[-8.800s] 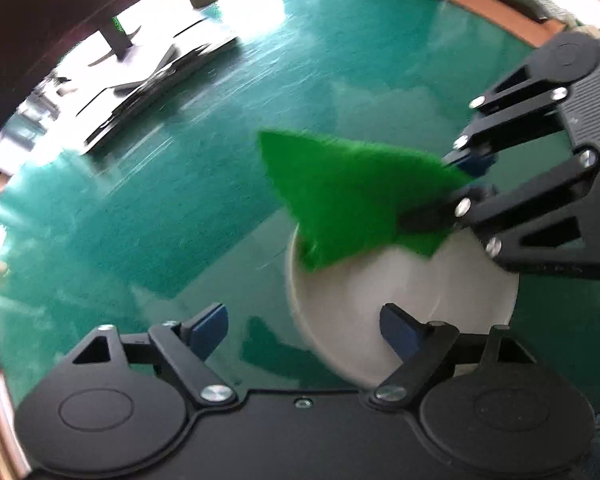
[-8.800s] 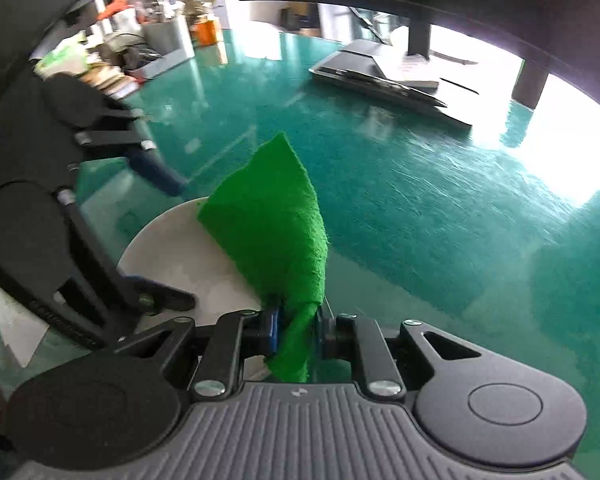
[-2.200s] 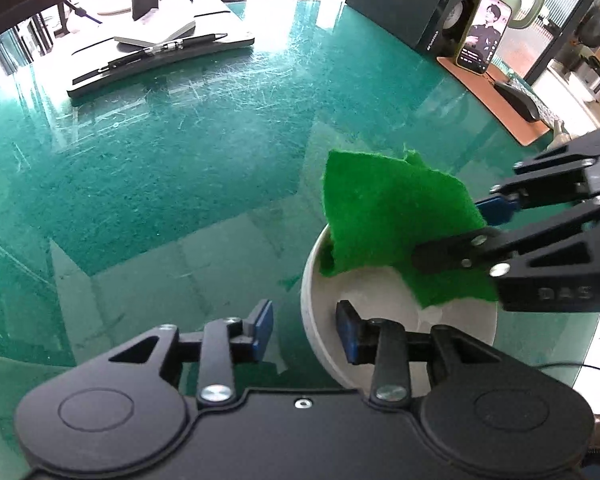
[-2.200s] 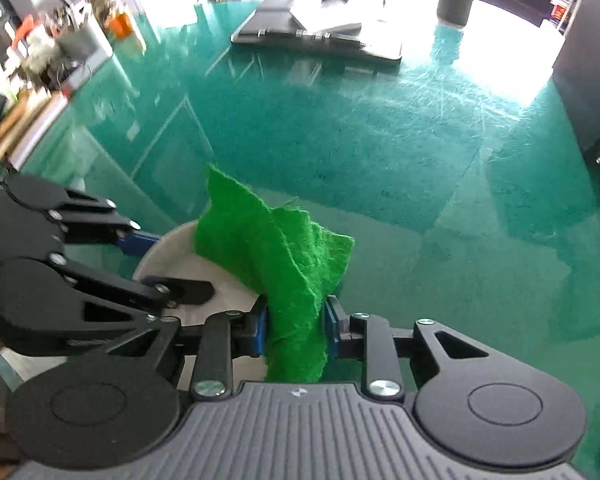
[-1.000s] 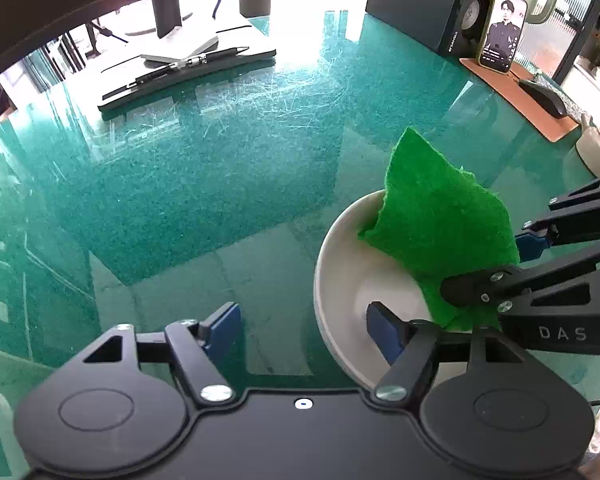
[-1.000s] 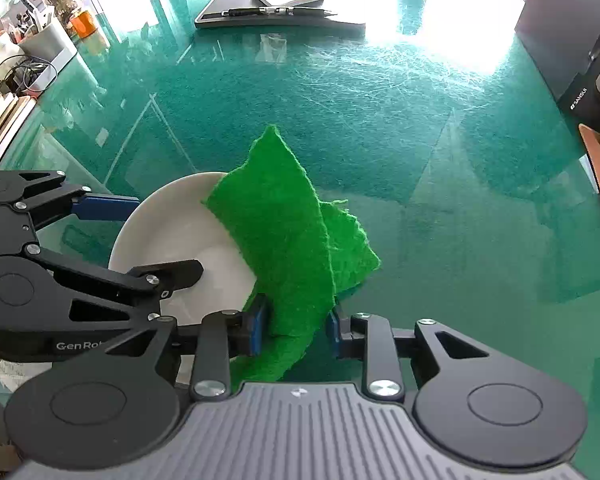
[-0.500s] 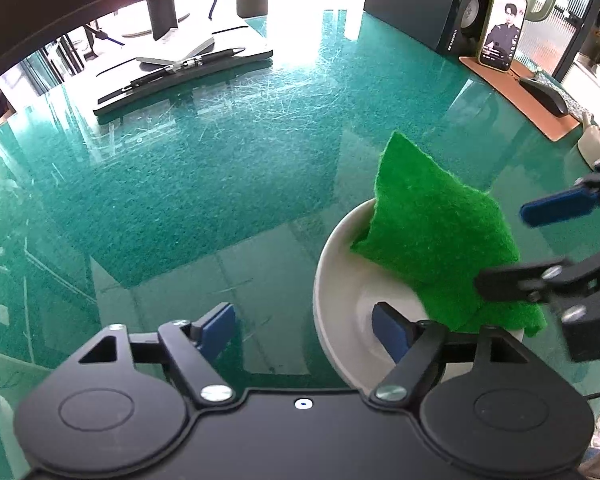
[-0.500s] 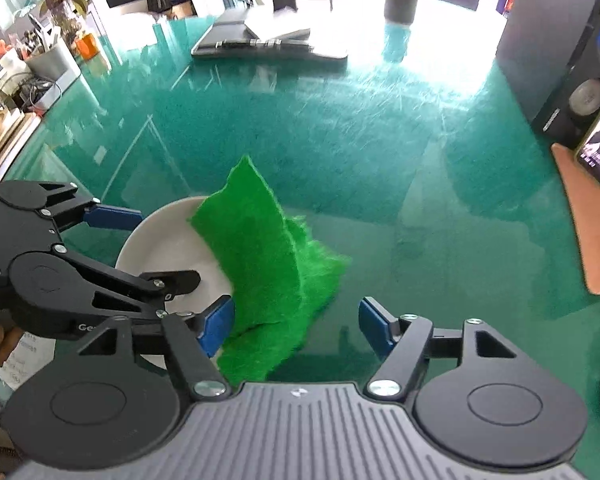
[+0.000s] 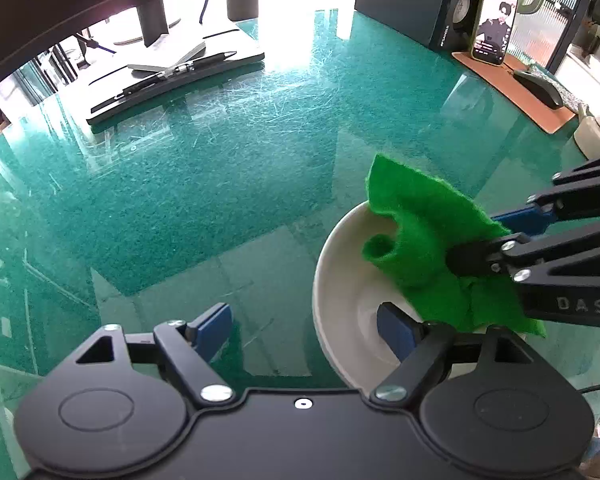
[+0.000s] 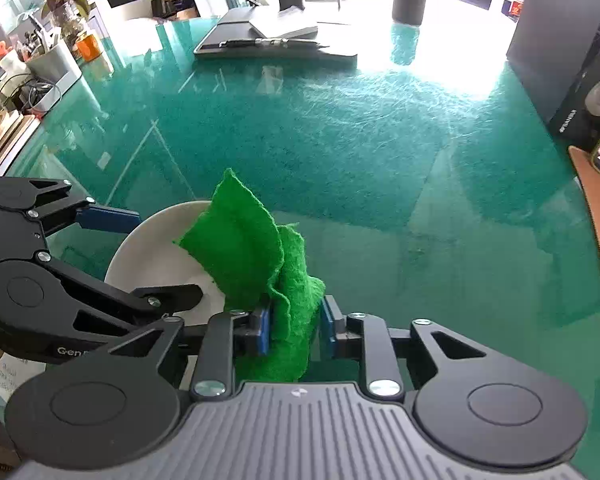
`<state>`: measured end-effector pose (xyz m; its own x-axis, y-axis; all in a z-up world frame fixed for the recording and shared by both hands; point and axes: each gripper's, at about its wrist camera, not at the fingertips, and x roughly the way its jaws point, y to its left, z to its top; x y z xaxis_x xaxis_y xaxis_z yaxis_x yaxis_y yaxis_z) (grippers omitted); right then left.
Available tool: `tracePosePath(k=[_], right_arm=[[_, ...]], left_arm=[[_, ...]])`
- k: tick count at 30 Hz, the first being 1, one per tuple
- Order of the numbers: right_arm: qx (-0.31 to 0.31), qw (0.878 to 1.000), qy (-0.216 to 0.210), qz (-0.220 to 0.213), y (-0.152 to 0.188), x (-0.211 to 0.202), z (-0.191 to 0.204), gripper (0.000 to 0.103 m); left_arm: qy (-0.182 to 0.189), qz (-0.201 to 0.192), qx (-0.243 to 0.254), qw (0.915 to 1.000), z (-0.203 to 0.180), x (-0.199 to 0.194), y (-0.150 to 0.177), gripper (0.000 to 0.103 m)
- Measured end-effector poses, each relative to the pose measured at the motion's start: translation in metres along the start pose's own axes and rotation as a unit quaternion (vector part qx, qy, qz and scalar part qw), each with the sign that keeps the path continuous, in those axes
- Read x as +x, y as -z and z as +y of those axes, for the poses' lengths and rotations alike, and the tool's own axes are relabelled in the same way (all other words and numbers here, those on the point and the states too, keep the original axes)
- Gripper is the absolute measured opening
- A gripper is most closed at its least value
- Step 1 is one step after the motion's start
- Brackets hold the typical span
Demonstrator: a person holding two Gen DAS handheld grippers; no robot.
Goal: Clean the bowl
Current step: 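Rub the green cloth around the bowl interior with the right gripper while the left holds the rim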
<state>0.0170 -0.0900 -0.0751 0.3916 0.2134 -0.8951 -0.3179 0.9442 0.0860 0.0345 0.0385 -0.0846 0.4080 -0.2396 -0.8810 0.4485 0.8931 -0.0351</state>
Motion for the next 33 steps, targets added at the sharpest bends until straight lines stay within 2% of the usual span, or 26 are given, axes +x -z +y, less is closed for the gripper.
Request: tracePosePath(k=[2, 5, 8, 10, 12, 16, 18, 19, 22, 25, 26, 27, 28, 29, 30, 31, 33], right_arm=[[-0.002, 1.0, -0.016, 0.009, -0.003, 0.004, 0.002, 0.012], [-0.009, 0.999, -0.026, 0.02, -0.017, 0.011, 0.002, 0.013], [-0.073, 0.997, -0.028, 0.029, -0.044, 0.021, 0.015, 0.018], [-0.088, 0.995, -0.034, 0.027, -0.052, 0.024, 0.018, 0.021], [-0.089, 0.995, -0.04, 0.026, -0.054, 0.025, 0.017, 0.021], [-0.056, 0.997, -0.046, 0.041, -0.038, 0.022, 0.003, 0.02], [-0.035, 0.997, -0.051, 0.053, -0.023, 0.014, -0.001, 0.02], [-0.024, 0.996, -0.056, 0.058, -0.017, 0.01, -0.002, 0.02], [-0.001, 0.996, -0.061, 0.059, -0.006, 0.006, 0.001, 0.024], [0.012, 0.997, -0.046, 0.054, -0.001, 0.006, 0.004, 0.026], [0.016, 0.998, -0.041, 0.052, 0.001, 0.006, 0.005, 0.034], [0.022, 0.998, -0.032, 0.052, 0.002, 0.007, 0.006, 0.051], [0.032, 0.998, -0.014, 0.055, 0.005, 0.011, 0.009, 0.061], [0.041, 0.997, -0.001, 0.058, 0.007, 0.013, 0.012, 0.081], [0.048, 0.997, 0.001, 0.062, 0.009, 0.016, 0.014, 0.098], [0.056, 0.996, -0.003, 0.068, 0.012, 0.019, 0.015, 0.101], [0.06, 0.995, -0.014, 0.073, 0.014, 0.021, 0.017, 0.102]], left_arm=[[0.003, -0.002, 0.024, 0.9997, -0.002, -0.001, 0.0, 0.078], [0.006, 0.001, 0.041, 0.9992, -0.003, -0.003, 0.001, 0.078], [0.008, 0.004, 0.046, 0.9989, -0.003, -0.002, 0.001, 0.078], [0.006, 0.006, 0.048, 0.9988, -0.004, -0.002, -0.001, 0.078], [0.003, 0.011, 0.044, 0.9989, -0.003, 0.0, -0.004, 0.083], [0.006, 0.013, 0.018, 0.9997, 0.008, 0.005, -0.006, 0.089], [-0.003, 0.007, 0.009, 0.9999, 0.011, 0.007, -0.008, 0.09], [-0.027, -0.003, -0.002, 0.9996, 0.016, 0.008, -0.012, 0.09], [-0.005, -0.005, -0.037, 0.9993, 0.023, 0.014, -0.019, 0.09], [-0.004, -0.016, -0.036, 0.9992, 0.016, 0.015, -0.014, 0.089], [-0.004, -0.017, -0.039, 0.9991, 0.014, 0.014, -0.011, 0.09], [-0.007, -0.012, -0.046, 0.9988, 0.012, 0.014, -0.01, 0.095], [-0.011, -0.003, -0.055, 0.9984, 0.013, 0.015, -0.01, 0.1], [-0.016, 0.006, -0.063, 0.9979, 0.013, 0.016, -0.009, 0.103], [-0.019, 0.013, -0.068, 0.9974, 0.012, 0.015, -0.008, 0.103], [-0.017, 0.017, -0.064, 0.9976, 0.011, 0.015, -0.007, 0.103], [-0.02, 0.022, -0.069, 0.9972, 0.009, 0.013, -0.005, 0.103]])
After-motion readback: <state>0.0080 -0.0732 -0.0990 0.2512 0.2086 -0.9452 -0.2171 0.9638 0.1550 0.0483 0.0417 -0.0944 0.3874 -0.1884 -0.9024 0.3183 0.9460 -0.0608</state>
